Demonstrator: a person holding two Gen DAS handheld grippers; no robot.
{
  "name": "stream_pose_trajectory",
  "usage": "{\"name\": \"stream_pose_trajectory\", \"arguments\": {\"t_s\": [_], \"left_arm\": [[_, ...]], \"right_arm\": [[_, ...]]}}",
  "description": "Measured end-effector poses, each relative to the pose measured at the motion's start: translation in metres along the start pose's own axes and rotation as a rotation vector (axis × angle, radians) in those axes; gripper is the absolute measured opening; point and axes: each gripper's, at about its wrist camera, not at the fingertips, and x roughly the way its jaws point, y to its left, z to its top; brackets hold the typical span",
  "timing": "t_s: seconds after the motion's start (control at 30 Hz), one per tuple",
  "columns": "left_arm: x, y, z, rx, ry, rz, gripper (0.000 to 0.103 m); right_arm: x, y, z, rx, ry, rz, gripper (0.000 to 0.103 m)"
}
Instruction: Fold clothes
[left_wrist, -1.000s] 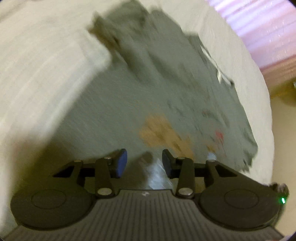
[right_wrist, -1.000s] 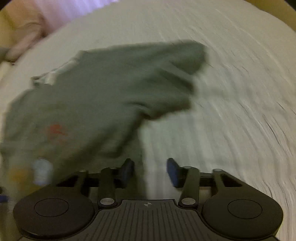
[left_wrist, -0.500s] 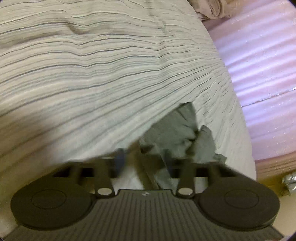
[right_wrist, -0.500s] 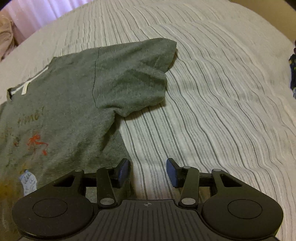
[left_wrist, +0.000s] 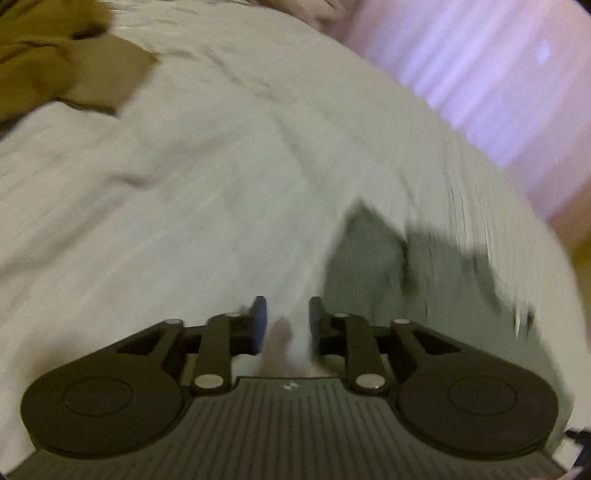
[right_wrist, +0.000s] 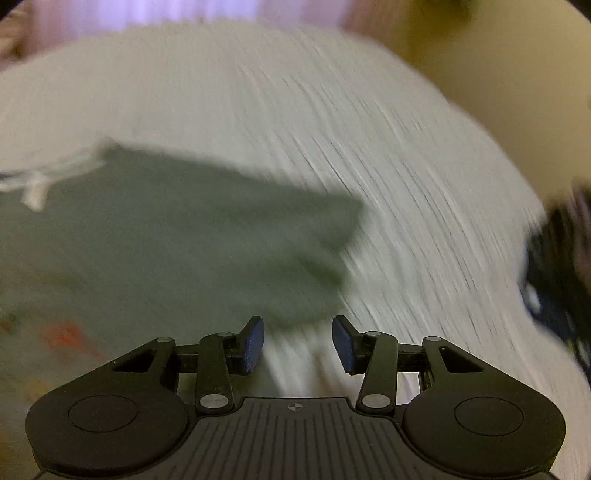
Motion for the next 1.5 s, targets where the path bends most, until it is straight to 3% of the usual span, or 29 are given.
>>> {"name": "stream_pose_trajectory", "arguments": {"t_s": [0.07, 0.2, 0.27, 0.5, 0.6, 0.63, 0.67, 0.7, 0.8, 0.9, 0.97, 1.03, 1.13, 1.2, 1.27, 1.33, 1.43, 1.5], "left_arm": [[0.003, 0.013, 0.019, -0.073, -0.008, -0.031, 0.023], [0.018, 0.025, 0.04, -0.162, 0.015, -0.102, 0.027], [0.034, 0.018, 0.046, -0.167, 0.036, -0.152, 0.034], [0.084, -0.006, 0.059, -0.127, 0.098, -0.272, 0.046], [0.109, -0.013, 0.061, -0.133, 0.134, -0.303, 0.046], [0.116, -0.015, 0.061, -0.137, 0.149, -0.331, 0.033], [0.12, -0.018, 0.062, -0.12, 0.155, -0.351, 0.0], [0.122, -0.021, 0.063, -0.102, 0.153, -0.368, 0.0], [0.098, -0.02, 0.063, -0.052, -0.003, -0.348, 0.0], [0.081, -0.003, 0.059, -0.07, -0.114, -0.265, 0.0], [0.089, 0.007, 0.055, -0.075, -0.087, -0.192, 0.0], [0.104, 0.001, 0.05, -0.003, -0.038, -0.115, 0.0], [0.111, -0.016, 0.048, 0.087, -0.043, -0.042, 0.0], [0.099, -0.01, 0.051, 0.012, -0.081, -0.043, 0.005], [0.08, 0.006, 0.052, -0.114, -0.091, -0.042, 0.018], [0.063, 0.021, 0.046, -0.231, -0.04, -0.061, 0.019], [0.04, 0.034, 0.021, -0.364, 0.078, -0.143, 0.032], [0.033, 0.035, 0.002, -0.438, 0.124, -0.188, 0.035]], "right_arm": [[0.006, 0.027, 0.019, -0.023, -0.038, 0.168, 0.045], [0.043, 0.091, 0.057, 0.023, 0.048, 0.555, 0.045], [0.059, 0.122, 0.073, 0.039, 0.067, 0.663, 0.045], [0.093, 0.184, 0.108, 0.164, 0.108, 0.887, 0.046], [0.104, 0.202, 0.113, 0.174, 0.133, 0.915, 0.045], [0.108, 0.208, 0.114, 0.173, 0.142, 0.922, 0.045], [0.111, 0.212, 0.114, 0.169, 0.152, 0.916, 0.045], [0.114, 0.214, 0.113, 0.166, 0.157, 0.902, 0.045], [0.12, 0.212, 0.113, 0.182, 0.151, 0.884, 0.045], [0.123, 0.211, 0.112, 0.2, 0.149, 0.876, 0.042], [0.125, 0.213, 0.112, 0.206, 0.149, 0.867, 0.042], [0.124, 0.218, 0.111, 0.207, 0.142, 0.856, 0.042], [0.117, 0.22, 0.11, 0.226, 0.122, 0.838, 0.042], [0.108, 0.214, 0.112, 0.25, 0.084, 0.814, 0.042], [0.091, 0.198, 0.113, 0.24, 0.018, 0.76, 0.042], [0.076, 0.177, 0.105, 0.221, 0.003, 0.753, 0.043], [0.054, 0.145, 0.083, 0.187, 0.019, 0.733, 0.043], [0.041, 0.124, 0.058, 0.167, 0.04, 0.699, 0.043]]}}
